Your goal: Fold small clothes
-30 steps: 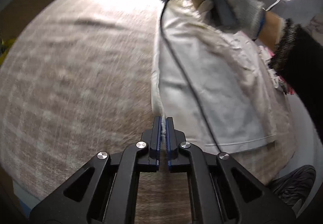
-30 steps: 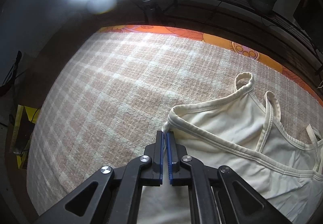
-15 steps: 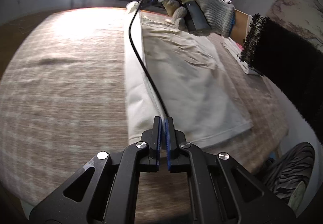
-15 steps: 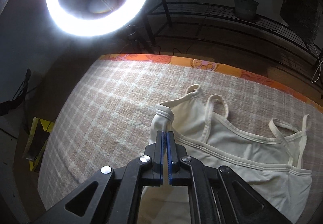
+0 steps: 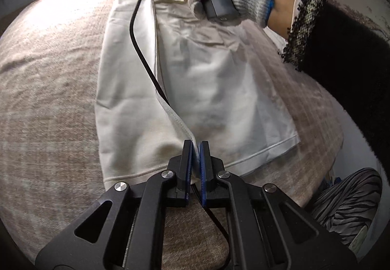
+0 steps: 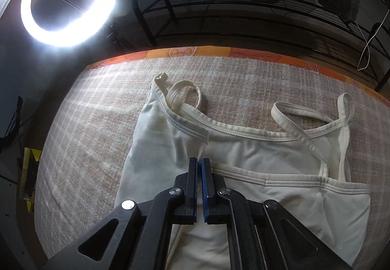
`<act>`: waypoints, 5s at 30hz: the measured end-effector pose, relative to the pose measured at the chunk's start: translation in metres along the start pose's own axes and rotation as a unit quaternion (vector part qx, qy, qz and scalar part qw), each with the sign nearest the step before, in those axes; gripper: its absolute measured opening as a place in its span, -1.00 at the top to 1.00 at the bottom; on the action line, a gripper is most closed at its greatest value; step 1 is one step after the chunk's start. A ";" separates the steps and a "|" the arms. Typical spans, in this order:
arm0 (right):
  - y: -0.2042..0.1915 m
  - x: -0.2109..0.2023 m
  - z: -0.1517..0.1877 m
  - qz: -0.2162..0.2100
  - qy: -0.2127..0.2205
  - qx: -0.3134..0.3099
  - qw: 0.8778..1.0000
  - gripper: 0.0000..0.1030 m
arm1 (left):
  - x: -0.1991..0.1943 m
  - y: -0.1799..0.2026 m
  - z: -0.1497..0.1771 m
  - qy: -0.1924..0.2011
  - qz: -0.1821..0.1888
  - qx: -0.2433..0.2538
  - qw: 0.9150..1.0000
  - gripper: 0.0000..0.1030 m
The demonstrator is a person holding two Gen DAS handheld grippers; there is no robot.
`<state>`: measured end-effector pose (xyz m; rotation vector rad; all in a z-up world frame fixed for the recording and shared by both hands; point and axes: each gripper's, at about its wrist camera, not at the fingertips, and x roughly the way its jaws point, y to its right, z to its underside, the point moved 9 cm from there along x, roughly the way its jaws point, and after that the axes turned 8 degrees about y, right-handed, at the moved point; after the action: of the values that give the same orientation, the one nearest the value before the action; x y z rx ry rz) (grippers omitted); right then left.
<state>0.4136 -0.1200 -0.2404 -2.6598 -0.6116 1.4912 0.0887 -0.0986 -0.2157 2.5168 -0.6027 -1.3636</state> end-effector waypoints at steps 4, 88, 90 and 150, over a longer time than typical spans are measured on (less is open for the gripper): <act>0.002 0.003 0.003 -0.008 0.000 0.008 1.000 0.70 | 0.001 0.003 0.007 -0.008 0.003 0.007 1.000 0.34; 0.186 -0.089 0.042 -0.161 0.093 0.250 0.950 0.96 | 0.047 0.146 0.007 0.028 0.054 0.075 0.995 0.89; 0.181 -0.097 0.035 -0.133 0.113 0.209 0.962 0.97 | 0.047 0.144 0.009 0.026 0.055 0.075 0.995 0.89; 0.039 -0.153 0.022 0.011 0.091 0.034 0.995 0.38 | -0.066 0.002 0.029 0.038 -0.007 -0.032 0.999 0.37</act>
<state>0.3373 -0.2133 -0.1360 -2.7169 -0.5097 1.2311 0.0320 -0.0703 -0.1815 2.5124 -0.5193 -1.2655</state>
